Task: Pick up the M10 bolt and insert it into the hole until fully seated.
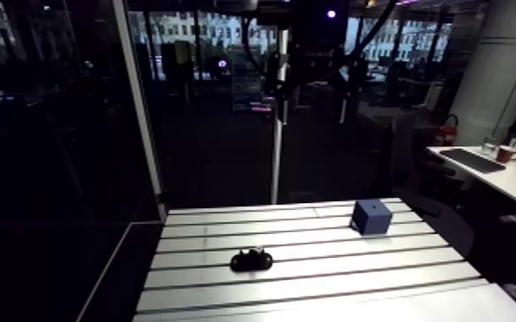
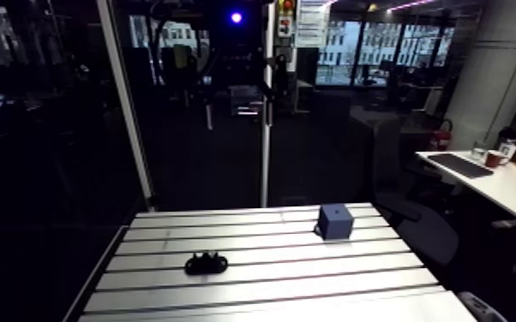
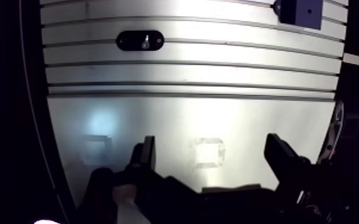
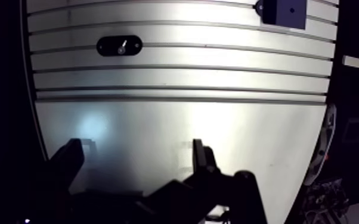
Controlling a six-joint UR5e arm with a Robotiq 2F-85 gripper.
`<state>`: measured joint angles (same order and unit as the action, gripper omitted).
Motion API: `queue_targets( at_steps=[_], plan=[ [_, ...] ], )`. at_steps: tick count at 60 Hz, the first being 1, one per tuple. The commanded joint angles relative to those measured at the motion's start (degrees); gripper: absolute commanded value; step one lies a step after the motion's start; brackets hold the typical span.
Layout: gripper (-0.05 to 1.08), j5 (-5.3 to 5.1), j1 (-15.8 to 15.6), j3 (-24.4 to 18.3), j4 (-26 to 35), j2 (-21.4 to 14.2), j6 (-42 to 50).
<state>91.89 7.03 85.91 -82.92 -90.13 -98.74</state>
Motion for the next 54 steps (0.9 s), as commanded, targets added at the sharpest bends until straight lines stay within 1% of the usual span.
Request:
queue_targets(
  at_steps=[1,22,29,32,35,41,45,47,54],
  plan=[
    [0.01,-0.79,-2.37,-10.11,-0.44,9.68,-1.06],
    [0.01,-0.79,-2.37,-10.12,-0.44,9.66,-0.98],
    [0.01,-0.88,-2.78,-9.35,-0.77,9.5,-0.65],
    [0.01,-0.72,-3.53,-8.84,-1.03,9.41,-0.31],
    [0.01,-0.78,-3.89,-8.5,-1.27,9.41,-0.12],
    [0.01,-1.04,-5.12,-6.47,-3.51,9.32,0.08],
    [0.01,-1.14,-5.83,-4.81,-5.93,9.31,0.17],
    [0.01,-1.3,-6.54,-3.29,-8.41,9.32,0.17],
    [0.01,-1.39,-7.42,-0.84,-11.84,9.41,0.76]
  ],
)
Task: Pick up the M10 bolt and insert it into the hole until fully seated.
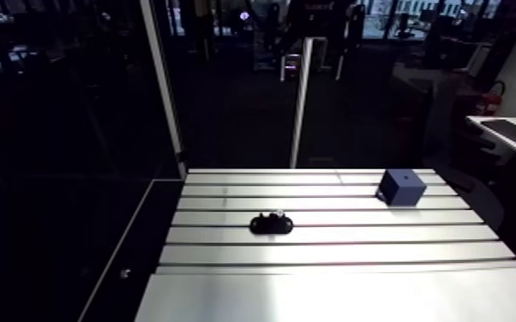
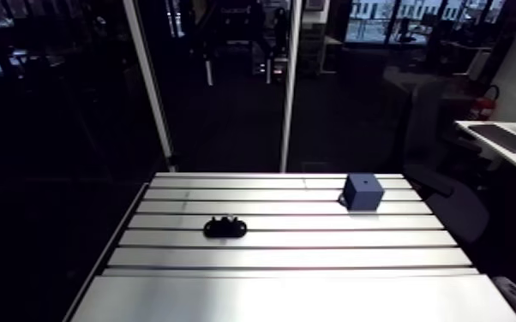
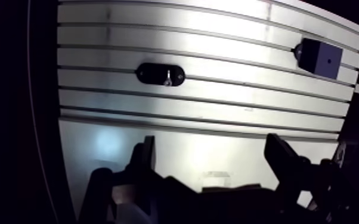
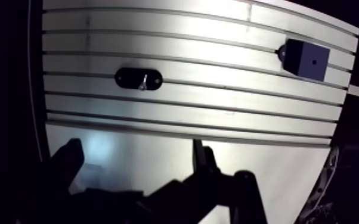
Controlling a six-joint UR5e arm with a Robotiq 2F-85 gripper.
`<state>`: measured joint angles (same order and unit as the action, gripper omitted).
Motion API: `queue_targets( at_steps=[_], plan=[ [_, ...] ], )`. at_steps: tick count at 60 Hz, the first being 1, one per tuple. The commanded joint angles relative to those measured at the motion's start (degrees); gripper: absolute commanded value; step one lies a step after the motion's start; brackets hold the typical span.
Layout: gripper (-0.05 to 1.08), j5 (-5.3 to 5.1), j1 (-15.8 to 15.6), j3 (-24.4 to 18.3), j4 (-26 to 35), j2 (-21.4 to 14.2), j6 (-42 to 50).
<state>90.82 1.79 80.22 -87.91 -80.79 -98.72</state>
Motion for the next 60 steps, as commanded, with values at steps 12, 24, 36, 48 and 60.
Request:
queue_targets(
  at_steps=[12,24,36,48,60],
  plan=[
    [0.01,-0.43,-2.65,11.31,-18.2,0.07,0.76],
    [0.01,-0.6,-2.67,15.83,-23.04,0.33,0.85],
    [0.01,-1.61,-2.67,21.89,-29.68,0.51,1.18],
    [0.01,-1.76,-2.51,25.41,-31.92,1.38,2.51],
    [0.03,-1.57,-2.58,27.29,-33.15,3.19,3.63]
  ],
)
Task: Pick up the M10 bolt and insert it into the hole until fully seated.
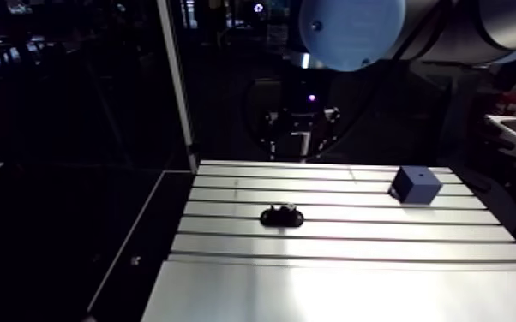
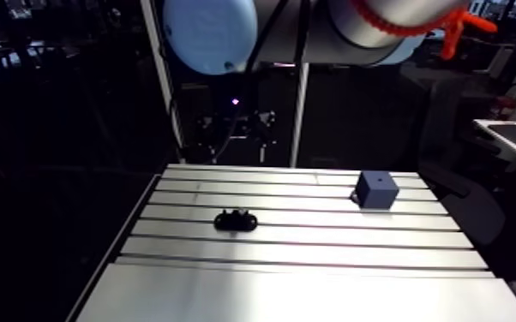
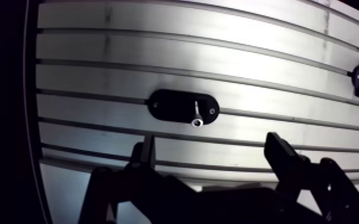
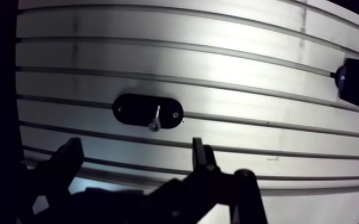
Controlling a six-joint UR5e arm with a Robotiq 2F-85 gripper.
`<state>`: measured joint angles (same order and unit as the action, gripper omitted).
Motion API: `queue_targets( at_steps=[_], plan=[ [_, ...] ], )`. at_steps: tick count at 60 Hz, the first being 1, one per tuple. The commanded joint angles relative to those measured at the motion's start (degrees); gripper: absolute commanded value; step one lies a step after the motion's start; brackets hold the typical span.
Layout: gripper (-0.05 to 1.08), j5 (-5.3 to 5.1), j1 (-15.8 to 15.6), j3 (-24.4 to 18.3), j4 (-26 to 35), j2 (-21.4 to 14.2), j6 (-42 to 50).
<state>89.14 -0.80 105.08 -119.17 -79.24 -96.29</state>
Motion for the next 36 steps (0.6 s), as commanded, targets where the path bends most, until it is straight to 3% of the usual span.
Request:
queue_targets(
  at_steps=[1,14,27,36],
  plan=[
    [0.03,0.11,0.01,2.42,-1.89,1.64,1.21],
    [0.12,0.11,0.01,3.3,-5.05,2.97,3.1],
    [0.36,0.11,0.01,3.68,-5.16,3.7,4.93],
    [0.44,0.02,0.0,4.53,-7.68,4.19,4.84]
  ],
)
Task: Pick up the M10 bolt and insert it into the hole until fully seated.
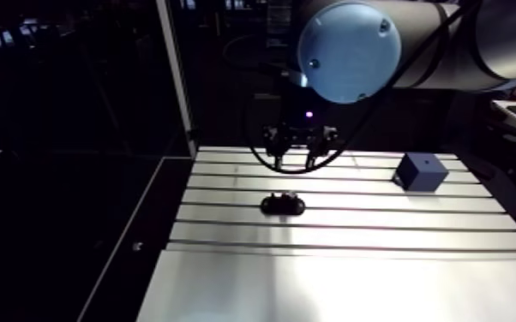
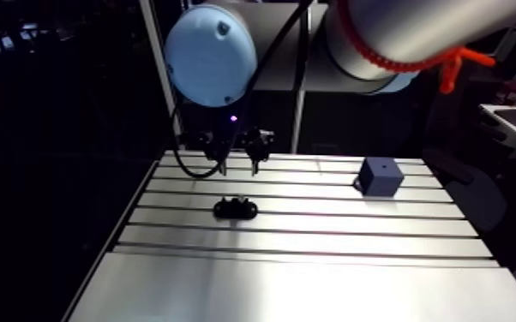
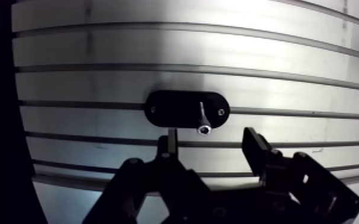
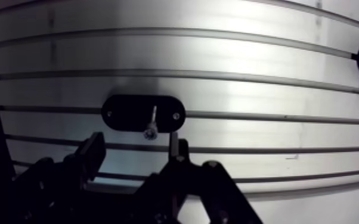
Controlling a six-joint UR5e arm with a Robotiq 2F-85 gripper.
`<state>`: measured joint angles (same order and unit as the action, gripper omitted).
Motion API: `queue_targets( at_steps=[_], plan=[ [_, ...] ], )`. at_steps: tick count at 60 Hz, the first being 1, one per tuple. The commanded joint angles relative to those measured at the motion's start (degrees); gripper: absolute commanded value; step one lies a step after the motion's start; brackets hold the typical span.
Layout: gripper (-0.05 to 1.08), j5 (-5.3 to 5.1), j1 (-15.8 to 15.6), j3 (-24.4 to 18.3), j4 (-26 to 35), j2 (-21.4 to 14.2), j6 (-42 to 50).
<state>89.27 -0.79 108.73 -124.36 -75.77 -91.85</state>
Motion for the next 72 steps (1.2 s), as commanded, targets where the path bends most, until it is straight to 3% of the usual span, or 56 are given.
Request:
queue_targets(
  at_steps=[1,10,72],
  plan=[
    [0.44,-0.11,-0.01,0.89,-2.5,0.72,0.4],
    [0.45,0.67,0.0,1.61,-3.13,1.61,0.31],
    [0.47,0.52,0.0,3.81,-4.89,2.86,0.48]
  ],
)
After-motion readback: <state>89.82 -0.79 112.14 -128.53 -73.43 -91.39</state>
